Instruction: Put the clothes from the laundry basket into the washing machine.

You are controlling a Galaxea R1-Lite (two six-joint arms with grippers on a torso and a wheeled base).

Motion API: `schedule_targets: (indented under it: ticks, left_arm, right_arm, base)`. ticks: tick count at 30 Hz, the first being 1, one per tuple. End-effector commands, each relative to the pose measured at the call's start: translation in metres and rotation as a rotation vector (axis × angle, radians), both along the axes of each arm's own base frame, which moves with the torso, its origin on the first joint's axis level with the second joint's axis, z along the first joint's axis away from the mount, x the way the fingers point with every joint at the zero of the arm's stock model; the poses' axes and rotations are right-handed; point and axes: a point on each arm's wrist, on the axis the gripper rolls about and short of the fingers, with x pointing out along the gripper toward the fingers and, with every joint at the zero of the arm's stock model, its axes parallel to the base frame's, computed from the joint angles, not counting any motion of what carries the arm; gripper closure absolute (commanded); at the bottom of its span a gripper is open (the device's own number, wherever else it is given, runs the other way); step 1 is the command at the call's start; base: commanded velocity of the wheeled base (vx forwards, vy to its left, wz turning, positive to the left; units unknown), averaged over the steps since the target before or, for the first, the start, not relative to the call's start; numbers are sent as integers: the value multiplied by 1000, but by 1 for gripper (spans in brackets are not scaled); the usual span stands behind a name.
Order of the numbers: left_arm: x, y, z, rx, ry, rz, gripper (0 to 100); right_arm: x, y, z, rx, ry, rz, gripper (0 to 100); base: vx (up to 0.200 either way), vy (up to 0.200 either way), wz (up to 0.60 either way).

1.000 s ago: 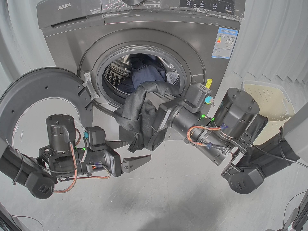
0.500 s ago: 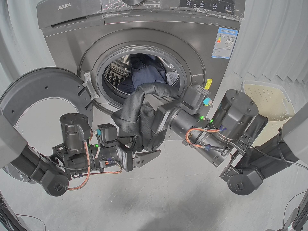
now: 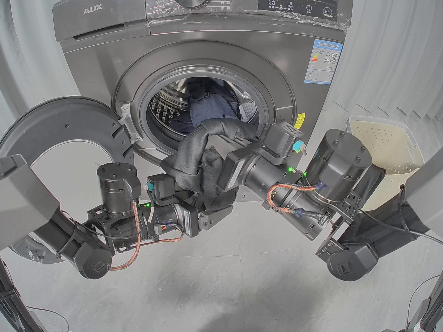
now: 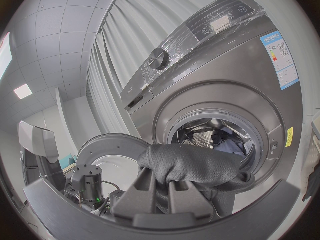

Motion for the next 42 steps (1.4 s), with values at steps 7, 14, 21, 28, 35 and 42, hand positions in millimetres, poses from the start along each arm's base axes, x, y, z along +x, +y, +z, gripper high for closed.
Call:
schedule_targets:
  ticks: [7,14,21,28,35,42]
  left_arm:
    - [0,-3,-2,-7,-18,3,100]
    - [-23,0,8,-24,-51,-26,100]
    - [-60,9,15,-29,-67,-72,100]
    - [-84,23,16,-44,-95,-81,100]
    - [-86,24,16,-70,-130,-82,100]
    - [-86,24,17,-75,-138,-83,100]
  right_arm:
    - [2,0,-3,-5,5,-2,100]
    - [6,0,-6,-12,11,-12,100]
    - [7,1,-11,-20,18,-13,100]
    - [10,0,-14,-20,18,-18,100]
    - [7,0,-16,-27,26,-15,100]
    - [5,-2,-20,-38,37,-19,0]
  base:
    - [0,0,0]
    - [0,0,0]
    - [0,0,0]
    - [0,0,0]
    - [0,0,0]
    - [0,0,0]
